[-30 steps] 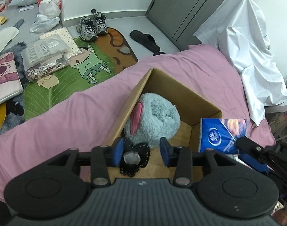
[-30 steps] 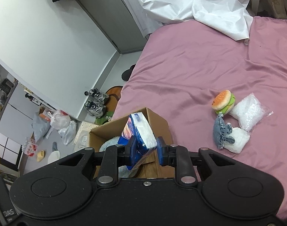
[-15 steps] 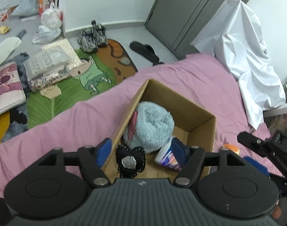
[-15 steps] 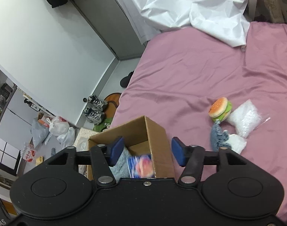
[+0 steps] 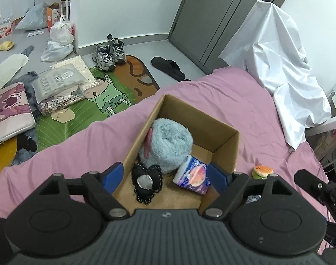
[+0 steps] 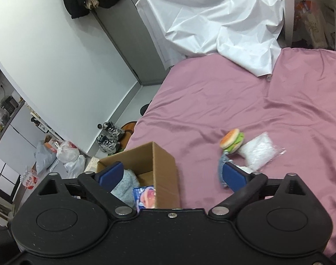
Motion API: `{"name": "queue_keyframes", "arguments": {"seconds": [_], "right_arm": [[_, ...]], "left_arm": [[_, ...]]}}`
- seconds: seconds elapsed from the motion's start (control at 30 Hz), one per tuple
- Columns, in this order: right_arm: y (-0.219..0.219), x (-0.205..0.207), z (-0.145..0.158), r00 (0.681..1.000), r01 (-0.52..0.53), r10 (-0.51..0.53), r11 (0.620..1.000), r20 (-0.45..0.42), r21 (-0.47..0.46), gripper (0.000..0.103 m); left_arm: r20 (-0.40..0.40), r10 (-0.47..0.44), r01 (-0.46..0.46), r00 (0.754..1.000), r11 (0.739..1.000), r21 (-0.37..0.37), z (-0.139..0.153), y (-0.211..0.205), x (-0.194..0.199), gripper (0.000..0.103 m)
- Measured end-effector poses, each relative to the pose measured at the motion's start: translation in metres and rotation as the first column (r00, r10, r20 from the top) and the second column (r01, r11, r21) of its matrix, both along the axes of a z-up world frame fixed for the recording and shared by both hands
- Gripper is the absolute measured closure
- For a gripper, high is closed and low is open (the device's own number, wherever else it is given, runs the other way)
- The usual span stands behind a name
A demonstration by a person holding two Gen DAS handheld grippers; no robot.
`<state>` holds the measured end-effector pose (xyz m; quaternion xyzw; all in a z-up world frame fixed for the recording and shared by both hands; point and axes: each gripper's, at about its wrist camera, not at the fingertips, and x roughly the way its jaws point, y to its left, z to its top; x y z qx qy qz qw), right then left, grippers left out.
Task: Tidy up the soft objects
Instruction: 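Move both grippers back over the bed toward the remaining soft items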
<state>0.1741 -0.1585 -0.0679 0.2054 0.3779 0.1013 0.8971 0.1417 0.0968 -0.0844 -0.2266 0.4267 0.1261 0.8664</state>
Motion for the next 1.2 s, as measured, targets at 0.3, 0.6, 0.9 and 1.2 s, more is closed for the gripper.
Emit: {"name": "queue_keyframes", "arguments": {"seconds": [0.3, 0.6, 0.9, 1.2], "right_arm": [[-0.034, -0.011, 0.000, 1.000, -0.020, 0.019, 1.000, 0.009, 0.017, 0.000], [-0.060, -0.019, -0.002, 0.998, -0.062, 0.062, 0.998, 0.001, 0.001, 0.000], [-0.088, -0.027, -0.002, 0.997, -0.073, 0.073, 0.997, -0.008, -0.006, 0.000], [-0.116, -0.031, 0.001, 0.998, -0.066, 0.066, 0.998, -0.009, 0.007, 0.000]], "left_arm": [[0.054, -0.010, 0.010, 0.998, 1.000, -0.010, 0.014, -0.022, -0.012, 0.009], [0.018, -0.075, 0.075, 0.997, 0.997, 0.013, 0.019, -0.051, -0.010, 0.009], [-0.010, -0.105, 0.105, 0.994, 0.994, 0.036, 0.024, -0.077, -0.013, 0.001], [-0.033, -0.131, 0.132, 0.991, 0.990, 0.052, 0.026, -0.102, -0.014, 0.000]]}}
